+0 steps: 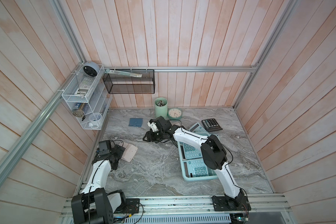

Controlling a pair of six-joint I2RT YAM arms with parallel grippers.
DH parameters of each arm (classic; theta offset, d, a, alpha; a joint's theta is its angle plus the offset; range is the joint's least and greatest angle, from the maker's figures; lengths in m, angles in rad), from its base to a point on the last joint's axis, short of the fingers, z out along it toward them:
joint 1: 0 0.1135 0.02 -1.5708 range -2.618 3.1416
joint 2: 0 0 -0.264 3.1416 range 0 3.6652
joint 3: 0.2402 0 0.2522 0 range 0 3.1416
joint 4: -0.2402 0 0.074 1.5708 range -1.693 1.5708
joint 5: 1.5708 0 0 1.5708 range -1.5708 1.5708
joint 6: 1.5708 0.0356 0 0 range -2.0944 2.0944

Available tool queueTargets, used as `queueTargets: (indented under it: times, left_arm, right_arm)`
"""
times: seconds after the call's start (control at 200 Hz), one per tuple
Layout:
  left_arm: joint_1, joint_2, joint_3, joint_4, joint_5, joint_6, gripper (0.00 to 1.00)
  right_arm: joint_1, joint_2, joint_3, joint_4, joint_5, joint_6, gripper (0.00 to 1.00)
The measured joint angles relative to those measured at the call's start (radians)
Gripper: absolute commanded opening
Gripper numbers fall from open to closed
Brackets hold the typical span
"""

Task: Put the calculator in the storage box
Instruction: Pick up the calculator from the center of the board.

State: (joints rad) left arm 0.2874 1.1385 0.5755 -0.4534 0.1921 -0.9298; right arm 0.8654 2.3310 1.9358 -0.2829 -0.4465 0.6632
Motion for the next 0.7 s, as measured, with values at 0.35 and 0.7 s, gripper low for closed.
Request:
queueTargets:
  times: [0.35,0.7]
  left_arm:
    - [0.092,0.068,-0.087,0.142,0.155,-0.051,0.95]
    - [0.112,0.136,-0.135,0.365,0.322,-0.101,0.88]
  right_arm:
    - [0.007,0.279,0.346,-0.043,-0.053,0.022,0.56]
    - [0.056,0.454,0.599,-0.086,-0.139,0.096,0.55]
